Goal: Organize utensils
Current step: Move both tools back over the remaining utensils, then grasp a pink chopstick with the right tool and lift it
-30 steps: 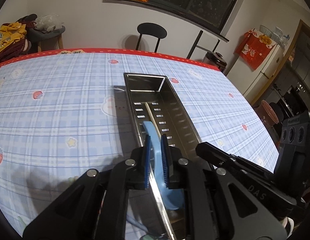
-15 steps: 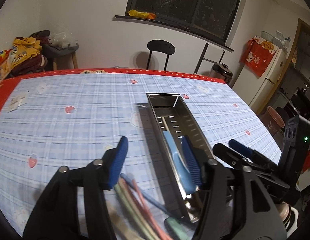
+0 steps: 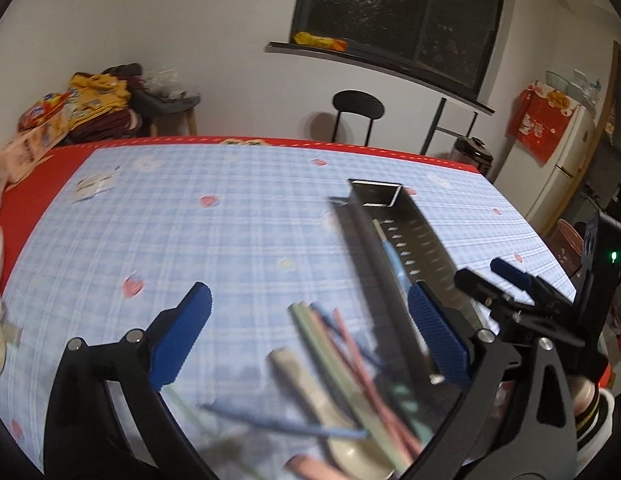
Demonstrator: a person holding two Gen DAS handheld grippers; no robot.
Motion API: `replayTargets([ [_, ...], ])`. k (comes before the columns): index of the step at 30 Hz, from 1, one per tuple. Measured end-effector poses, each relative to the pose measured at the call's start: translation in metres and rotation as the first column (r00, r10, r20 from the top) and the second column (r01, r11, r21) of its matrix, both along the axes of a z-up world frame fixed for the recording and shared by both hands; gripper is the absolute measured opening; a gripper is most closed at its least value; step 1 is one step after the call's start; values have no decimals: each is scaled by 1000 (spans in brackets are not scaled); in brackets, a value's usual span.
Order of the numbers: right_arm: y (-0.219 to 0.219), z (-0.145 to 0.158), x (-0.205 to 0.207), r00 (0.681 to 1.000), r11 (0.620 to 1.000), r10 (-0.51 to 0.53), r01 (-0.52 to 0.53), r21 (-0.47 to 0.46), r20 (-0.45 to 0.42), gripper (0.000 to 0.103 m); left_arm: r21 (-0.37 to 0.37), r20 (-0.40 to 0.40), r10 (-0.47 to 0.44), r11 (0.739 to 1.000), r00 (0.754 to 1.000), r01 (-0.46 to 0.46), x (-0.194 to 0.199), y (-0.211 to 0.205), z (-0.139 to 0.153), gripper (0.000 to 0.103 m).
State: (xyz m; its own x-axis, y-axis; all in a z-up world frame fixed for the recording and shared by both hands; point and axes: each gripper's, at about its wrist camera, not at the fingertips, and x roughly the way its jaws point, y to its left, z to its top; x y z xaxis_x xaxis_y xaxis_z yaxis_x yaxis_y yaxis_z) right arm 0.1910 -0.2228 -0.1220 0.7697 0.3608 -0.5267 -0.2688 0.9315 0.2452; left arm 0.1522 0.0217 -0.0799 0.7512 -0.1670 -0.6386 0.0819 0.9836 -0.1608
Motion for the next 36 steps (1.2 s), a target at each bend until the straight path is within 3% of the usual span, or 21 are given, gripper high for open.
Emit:
replayTargets([
  [13,35,2,-43,980,980,199,-199,-13,-26,94,-36,-48,89,995,995,-90,-97,56,-36,97],
  [19,43,-3,-70,954,958,286,-287,4,-86,61,-32,-65,64,997,996,-66,-105,54,-42,95],
  [21,47,-9,-77,940,948,318,-320,5,-121,43,-19,-68,53,998,996,-54,-105,51,-44,88],
  [22,50,-12,-79,935,944,328,-330,6,-134,39,-21,-71,50,998,996,-51,-105,50,-45,81],
  [24,56,-17,-82,923,935,352,-355,6,-159,25,-39,-80,46,998,996,-49,-104,50,-48,76],
  [29,73,-23,-87,911,925,365,-378,-38,-192,12,-58,-108,27,998,994,-33,-99,47,-57,56],
  [36,83,-26,-87,922,920,321,-358,-160,-215,8,-62,-133,4,998,991,-12,-93,42,-69,47],
])
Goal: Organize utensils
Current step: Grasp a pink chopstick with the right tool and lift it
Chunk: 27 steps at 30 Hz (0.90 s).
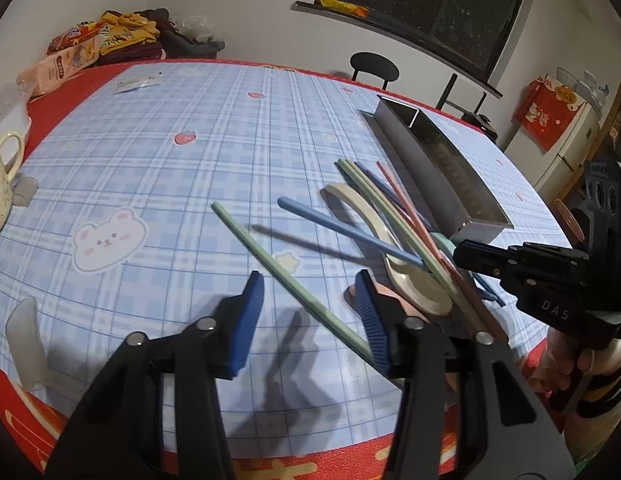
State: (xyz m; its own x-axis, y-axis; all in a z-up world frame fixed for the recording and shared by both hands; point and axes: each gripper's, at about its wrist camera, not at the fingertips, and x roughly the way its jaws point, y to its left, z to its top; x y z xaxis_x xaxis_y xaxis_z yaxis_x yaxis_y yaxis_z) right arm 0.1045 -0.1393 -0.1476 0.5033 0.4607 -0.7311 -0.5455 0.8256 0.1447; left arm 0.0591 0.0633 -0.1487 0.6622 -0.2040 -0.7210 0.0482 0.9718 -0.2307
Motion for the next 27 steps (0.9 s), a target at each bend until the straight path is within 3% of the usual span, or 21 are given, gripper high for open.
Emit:
replayTargets([
  [27,14,0,-16,1000,995,21,-23,-101,-17,11,-55,-9,-55,997,998,55,-4,-5,-14,46],
])
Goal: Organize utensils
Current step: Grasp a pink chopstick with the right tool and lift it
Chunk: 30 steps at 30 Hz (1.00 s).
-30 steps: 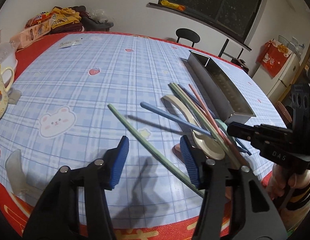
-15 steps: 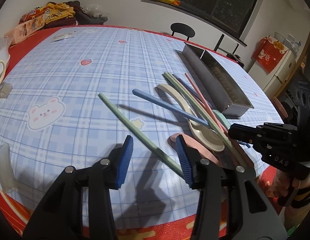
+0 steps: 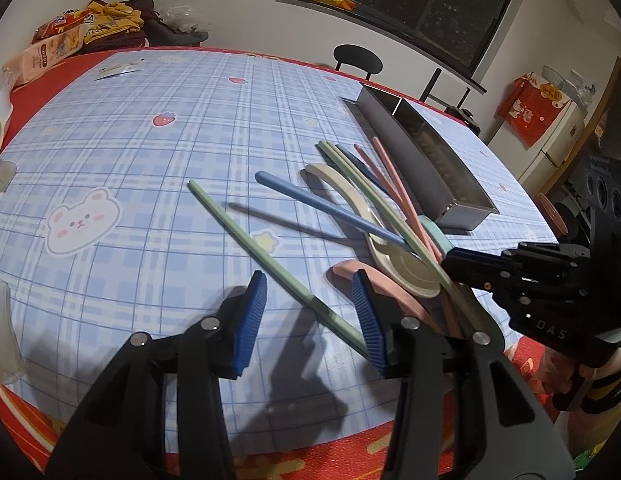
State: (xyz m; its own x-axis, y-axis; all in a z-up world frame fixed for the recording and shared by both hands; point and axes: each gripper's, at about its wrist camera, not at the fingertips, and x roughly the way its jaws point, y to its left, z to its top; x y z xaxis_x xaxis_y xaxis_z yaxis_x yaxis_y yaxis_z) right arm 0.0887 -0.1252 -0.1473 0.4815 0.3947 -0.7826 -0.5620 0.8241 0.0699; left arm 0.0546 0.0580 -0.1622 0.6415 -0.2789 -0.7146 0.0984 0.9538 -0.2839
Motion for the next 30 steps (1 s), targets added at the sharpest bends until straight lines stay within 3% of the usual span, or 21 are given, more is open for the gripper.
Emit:
replayTargets([
  [9,4,1,9,1000,999,-20,20,-31,0,21,-7,-1,-2,1000,1000,2,0,-1,0,46],
  [30,-8,-10,-5,1000,996,-17,16,-90,-13,13,-6,0,-7,1000,1000,7,0,-1,-1,46],
])
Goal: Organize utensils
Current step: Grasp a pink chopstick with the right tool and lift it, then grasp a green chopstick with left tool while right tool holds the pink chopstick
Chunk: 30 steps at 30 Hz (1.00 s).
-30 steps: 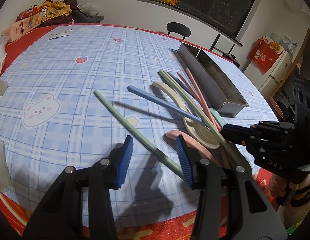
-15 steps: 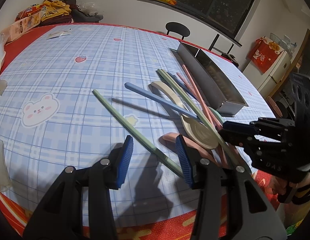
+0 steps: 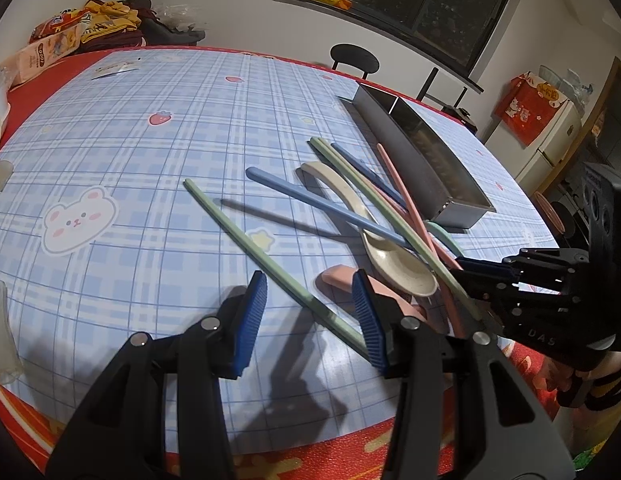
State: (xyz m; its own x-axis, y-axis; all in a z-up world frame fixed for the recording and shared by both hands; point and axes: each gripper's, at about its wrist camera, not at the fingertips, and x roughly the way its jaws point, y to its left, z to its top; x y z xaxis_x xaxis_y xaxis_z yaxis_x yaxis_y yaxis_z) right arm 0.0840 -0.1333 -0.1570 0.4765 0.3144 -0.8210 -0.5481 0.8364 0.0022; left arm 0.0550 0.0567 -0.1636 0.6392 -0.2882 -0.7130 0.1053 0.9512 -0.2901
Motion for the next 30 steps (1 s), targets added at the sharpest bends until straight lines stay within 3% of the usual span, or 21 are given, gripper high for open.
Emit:
replayTargets([
  [5,-5,-1,4,1000,999,-13,14,41,-3,7,9,-5,-1,1000,1000,1,1,-2,-1,46],
  [13,-23,14,4,998,980,-53,47,191,28,7,56,-28,2,998,1000,0,4,-8,-3,46],
  [19,-32,25,14,996,962,-63,43,269,66,7,168,-45,17,986,999,-9,5,-22,-2,47],
  [23,-31,30,24,994,952,-35,2,305,100,7,208,-70,24,978,997,-9,2,-34,-1,54],
  [28,-33,29,30,994,920,3,-46,390,111,7,333,-85,23,943,996,6,-3,-57,-4,56],
  [30,-36,27,29,995,915,7,-48,400,102,7,336,-98,34,942,995,1,-1,-56,-3,58],
])
